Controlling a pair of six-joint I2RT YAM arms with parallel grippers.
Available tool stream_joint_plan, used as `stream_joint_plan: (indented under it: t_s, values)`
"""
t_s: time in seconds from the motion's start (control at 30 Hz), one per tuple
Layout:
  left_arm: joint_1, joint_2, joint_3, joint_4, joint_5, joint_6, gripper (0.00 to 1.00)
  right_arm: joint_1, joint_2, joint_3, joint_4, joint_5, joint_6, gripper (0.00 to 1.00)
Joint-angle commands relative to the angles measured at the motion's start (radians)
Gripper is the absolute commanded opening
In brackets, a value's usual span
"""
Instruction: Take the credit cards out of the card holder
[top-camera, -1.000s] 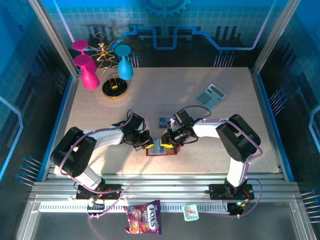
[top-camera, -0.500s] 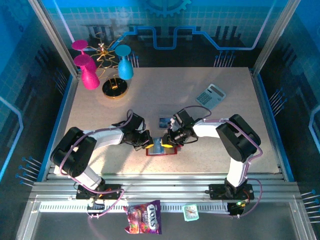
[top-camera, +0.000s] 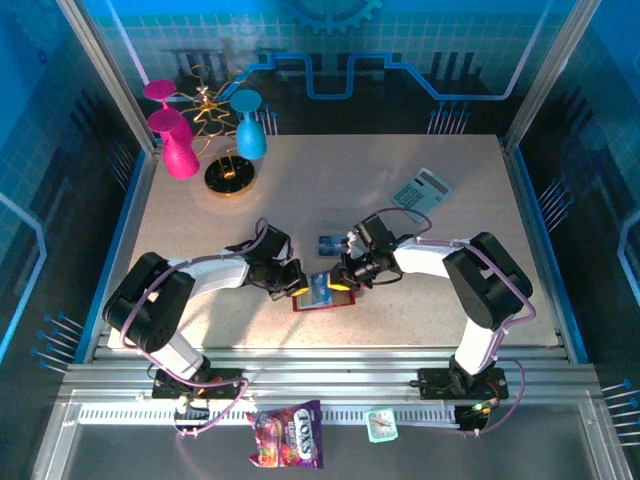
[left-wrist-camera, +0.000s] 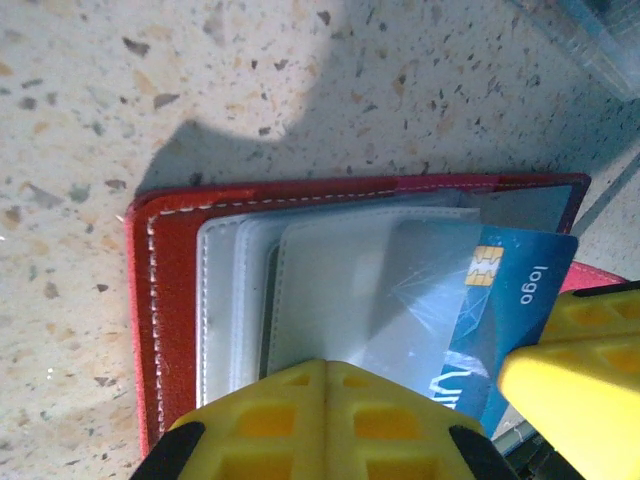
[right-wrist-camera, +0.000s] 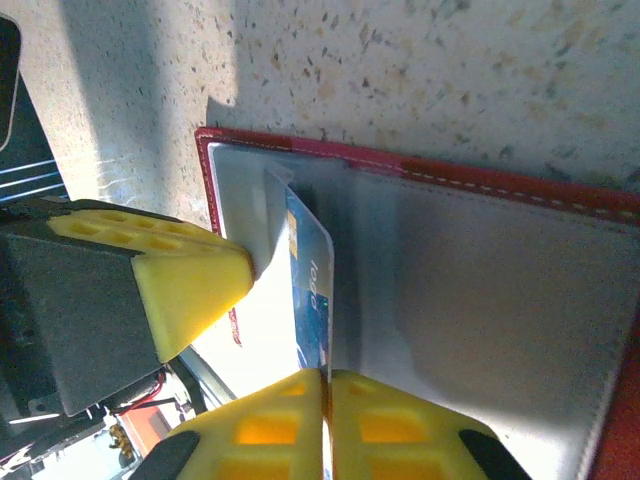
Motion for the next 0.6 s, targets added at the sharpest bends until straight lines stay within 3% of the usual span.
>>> stream_joint_plan:
  t_s: [0.0, 0.57]
  values:
    - [-0.008, 0.023, 0.015, -0.071, -0.035, 0.026, 0.03, -0.025, -0.039, -0.011, -0.043, 0.004, -0.037, 0.11]
    - [-0.007, -0.014, 0.042, -0.105, -0.067, 0.031, 0.04, -0.083, -0.035, 0.011, -0.143, -0.017, -0.124, 0.1]
